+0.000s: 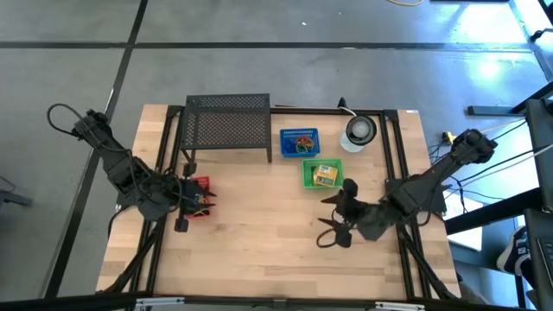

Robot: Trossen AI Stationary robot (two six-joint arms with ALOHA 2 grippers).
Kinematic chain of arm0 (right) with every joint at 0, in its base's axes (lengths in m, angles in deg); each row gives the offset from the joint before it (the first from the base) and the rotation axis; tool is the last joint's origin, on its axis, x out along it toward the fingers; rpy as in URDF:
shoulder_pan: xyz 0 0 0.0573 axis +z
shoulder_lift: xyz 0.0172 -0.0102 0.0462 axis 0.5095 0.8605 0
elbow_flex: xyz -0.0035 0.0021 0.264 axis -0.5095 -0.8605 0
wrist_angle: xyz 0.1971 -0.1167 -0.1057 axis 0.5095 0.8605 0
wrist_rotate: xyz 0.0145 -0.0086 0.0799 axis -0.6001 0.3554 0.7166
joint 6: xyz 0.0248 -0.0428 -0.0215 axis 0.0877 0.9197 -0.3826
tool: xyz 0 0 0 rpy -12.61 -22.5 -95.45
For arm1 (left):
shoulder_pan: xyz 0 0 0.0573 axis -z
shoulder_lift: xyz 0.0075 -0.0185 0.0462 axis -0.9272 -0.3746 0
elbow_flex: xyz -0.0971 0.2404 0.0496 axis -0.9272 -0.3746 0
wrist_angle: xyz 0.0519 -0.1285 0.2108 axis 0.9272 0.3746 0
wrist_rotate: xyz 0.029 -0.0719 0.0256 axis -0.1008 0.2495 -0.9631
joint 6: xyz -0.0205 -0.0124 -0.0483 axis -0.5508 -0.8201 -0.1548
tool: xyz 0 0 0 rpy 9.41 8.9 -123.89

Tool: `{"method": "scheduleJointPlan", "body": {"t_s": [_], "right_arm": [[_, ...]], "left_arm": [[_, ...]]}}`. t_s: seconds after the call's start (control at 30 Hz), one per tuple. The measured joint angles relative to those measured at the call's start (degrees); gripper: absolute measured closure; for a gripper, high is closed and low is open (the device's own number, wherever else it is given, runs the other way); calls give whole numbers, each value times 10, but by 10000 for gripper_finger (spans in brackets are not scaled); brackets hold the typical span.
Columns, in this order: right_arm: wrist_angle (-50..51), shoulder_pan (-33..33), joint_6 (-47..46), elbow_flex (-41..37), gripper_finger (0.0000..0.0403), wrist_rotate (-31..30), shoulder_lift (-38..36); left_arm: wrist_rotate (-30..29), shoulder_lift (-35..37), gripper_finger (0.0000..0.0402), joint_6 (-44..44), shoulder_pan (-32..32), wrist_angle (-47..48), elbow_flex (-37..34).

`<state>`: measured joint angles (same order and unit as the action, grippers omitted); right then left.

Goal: Pick & Place Office Desk Supplies
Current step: Put the orange basket on the shelf

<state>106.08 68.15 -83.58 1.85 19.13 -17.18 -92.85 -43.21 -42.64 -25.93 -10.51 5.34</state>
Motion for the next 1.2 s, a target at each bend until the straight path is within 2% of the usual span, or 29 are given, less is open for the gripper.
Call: {"method": "scheduleJointPlan", "body": {"t_s": [0.1, 0.17, 0.4, 0.8, 1.0, 1.2], "right_arm": [[-74, -22, 46, -60, 142, 59, -40], [-101, -35, 66, -97, 142, 74, -69], [-147, -72, 78, -196, 142, 75, -169], [-152, -137, 143, -299, 143, 86, -369], [-197, -159, 141, -352, 143, 96, -426], [-249, -172, 172, -387, 143, 128, -436]], "left_arm": [[-13, 1, 299, 6, 0, 3, 0], [-16, 4, 299, 8, 0, 10, 0], [-27, 24, 299, 1, -1, 28, 0], [-46, 40, 296, 1, -1, 34, 0], [-51, 38, 299, 1, -1, 33, 0], [-59, 38, 298, -1, -1, 33, 0]]}}
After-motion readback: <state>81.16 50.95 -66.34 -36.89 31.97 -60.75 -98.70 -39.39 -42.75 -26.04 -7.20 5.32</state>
